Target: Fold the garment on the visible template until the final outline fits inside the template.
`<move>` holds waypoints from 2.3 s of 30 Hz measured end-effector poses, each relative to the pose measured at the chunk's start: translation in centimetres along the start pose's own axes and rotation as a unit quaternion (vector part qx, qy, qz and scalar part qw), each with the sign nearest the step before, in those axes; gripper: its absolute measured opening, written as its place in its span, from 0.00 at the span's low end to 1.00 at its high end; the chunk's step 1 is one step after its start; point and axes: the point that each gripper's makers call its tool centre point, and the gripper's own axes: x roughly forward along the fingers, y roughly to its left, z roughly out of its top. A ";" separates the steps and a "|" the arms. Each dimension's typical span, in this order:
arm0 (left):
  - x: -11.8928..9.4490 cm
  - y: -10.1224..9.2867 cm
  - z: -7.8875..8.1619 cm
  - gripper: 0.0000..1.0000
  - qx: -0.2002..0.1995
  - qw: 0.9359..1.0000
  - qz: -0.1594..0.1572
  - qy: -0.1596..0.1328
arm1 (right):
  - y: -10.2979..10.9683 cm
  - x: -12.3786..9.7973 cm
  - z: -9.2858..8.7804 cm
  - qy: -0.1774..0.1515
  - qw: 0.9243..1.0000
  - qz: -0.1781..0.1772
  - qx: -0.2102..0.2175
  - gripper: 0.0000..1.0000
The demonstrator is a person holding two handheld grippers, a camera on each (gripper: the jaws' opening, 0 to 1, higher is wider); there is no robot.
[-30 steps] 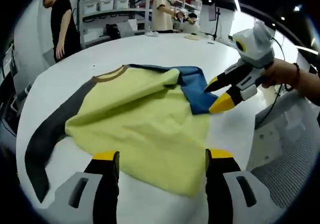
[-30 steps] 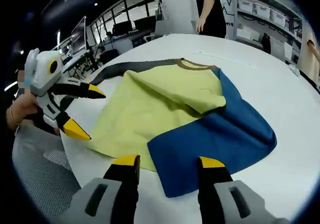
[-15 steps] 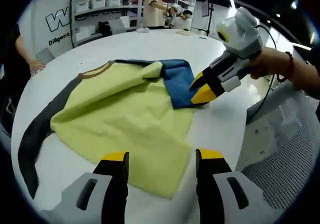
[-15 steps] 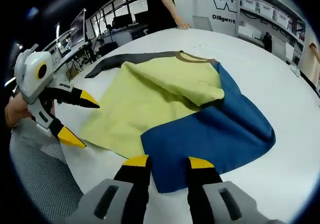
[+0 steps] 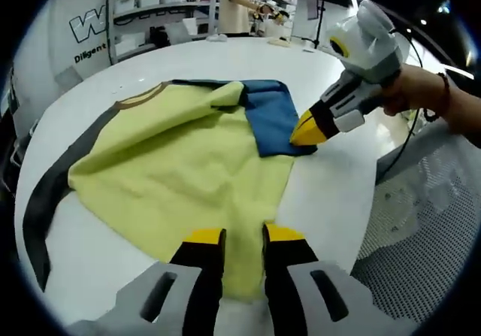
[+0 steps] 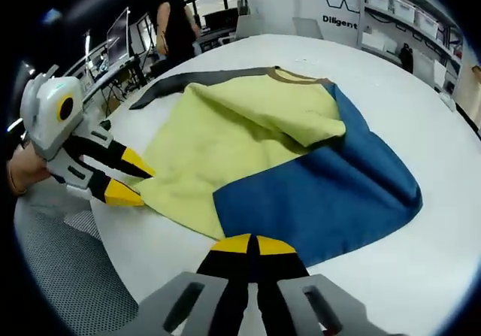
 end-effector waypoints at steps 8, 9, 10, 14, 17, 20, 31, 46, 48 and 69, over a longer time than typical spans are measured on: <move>-0.1 0.0 -0.2 0.02 -0.009 1.000 -0.003 0.001 | 0.1 -0.1 0.0 0.000 1.000 0.001 -0.011 0.00; -0.1 0.1 -0.2 0.02 -0.010 1.000 -0.003 0.003 | 0.0 -0.2 0.1 -0.002 1.000 -0.001 -0.013 0.00; -0.2 0.1 -0.3 0.01 -0.010 1.000 -0.004 0.003 | -0.1 -0.5 0.2 -0.002 1.000 -0.001 -0.016 0.00; -0.4 0.2 -0.2 0.01 -0.008 1.000 -0.005 0.002 | -0.8 -1.2 0.4 -0.004 1.000 -0.007 -0.015 0.00; -0.4 0.3 -0.3 0.01 -0.008 1.000 -0.004 0.004 | -1.0 -1.6 0.1 0.000 1.000 -0.006 -0.024 0.00; -0.4 0.3 -0.3 0.01 -0.006 1.000 -0.003 0.004 | -0.6 -1.9 -0.2 0.004 1.000 0.008 -0.017 0.00; -0.3 0.2 -0.3 0.01 -0.005 1.000 -0.004 0.004 | 0.6 -1.7 -1.0 0.021 0.998 0.016 -0.059 0.35; -0.4 0.3 -0.4 0.01 -0.006 1.000 -0.005 0.004 | -0.4 -1.4 -2.1 0.047 0.996 -0.007 -0.082 0.00; -0.4 0.3 -0.4 0.01 -0.007 1.000 -0.004 0.004 | -0.6 -1.4 -2.1 0.046 0.996 -0.009 -0.079 0.00; -0.4 0.3 -0.5 0.01 -0.003 1.000 -0.004 0.006 | 0.3 -2.2 -1.5 0.020 0.998 0.015 -0.056 0.20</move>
